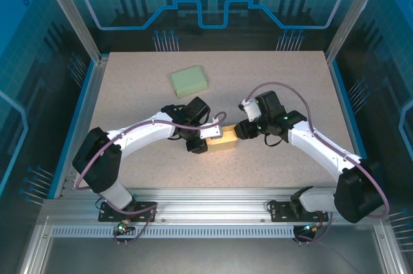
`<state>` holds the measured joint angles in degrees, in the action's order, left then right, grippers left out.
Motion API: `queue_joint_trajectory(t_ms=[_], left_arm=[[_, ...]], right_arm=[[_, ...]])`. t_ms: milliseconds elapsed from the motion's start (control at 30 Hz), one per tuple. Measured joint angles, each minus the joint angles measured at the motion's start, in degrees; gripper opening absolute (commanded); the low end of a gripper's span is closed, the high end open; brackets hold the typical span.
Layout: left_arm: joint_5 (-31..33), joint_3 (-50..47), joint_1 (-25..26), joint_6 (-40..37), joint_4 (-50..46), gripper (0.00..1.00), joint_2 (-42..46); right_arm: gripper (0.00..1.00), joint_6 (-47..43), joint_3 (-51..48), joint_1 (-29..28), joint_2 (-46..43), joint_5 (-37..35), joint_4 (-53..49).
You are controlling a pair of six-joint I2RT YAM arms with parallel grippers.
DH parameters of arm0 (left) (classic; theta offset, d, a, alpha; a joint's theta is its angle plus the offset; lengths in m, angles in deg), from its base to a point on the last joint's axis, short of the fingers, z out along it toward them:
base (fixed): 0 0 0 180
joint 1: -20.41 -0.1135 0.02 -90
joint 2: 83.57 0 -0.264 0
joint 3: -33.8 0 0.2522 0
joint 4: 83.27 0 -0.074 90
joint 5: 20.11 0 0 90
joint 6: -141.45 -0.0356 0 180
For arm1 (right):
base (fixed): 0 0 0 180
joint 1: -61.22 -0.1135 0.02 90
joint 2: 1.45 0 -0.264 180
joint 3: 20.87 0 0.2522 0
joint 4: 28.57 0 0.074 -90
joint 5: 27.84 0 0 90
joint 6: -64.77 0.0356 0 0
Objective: Fold the paper box
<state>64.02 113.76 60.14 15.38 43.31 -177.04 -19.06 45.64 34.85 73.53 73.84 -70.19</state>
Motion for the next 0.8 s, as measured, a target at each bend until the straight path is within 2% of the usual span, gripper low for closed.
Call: queue_joint_trajectory(t_ms=[300,367,700,800], left_arm=[[0.0,0.0,0.0,0.0,0.9,0.40,-0.5],[0.0,0.0,0.0,0.0,1.0,0.40,-0.7],[0.0,0.5,0.0,0.2,1.0,0.39,-1.2],[0.0,0.5,-0.1,0.2,1.0,0.39,-1.2]], right_arm=[[0.39,0.2,0.3,0.0,0.6,0.8,0.1],[0.36,0.3,0.3,-0.2,0.3,0.8,0.1],[0.10,2.2,0.7,-0.7,-0.6,0.5,-0.1],[0.07,3.6,1.4,-1.0,0.0,-0.4,-0.3]])
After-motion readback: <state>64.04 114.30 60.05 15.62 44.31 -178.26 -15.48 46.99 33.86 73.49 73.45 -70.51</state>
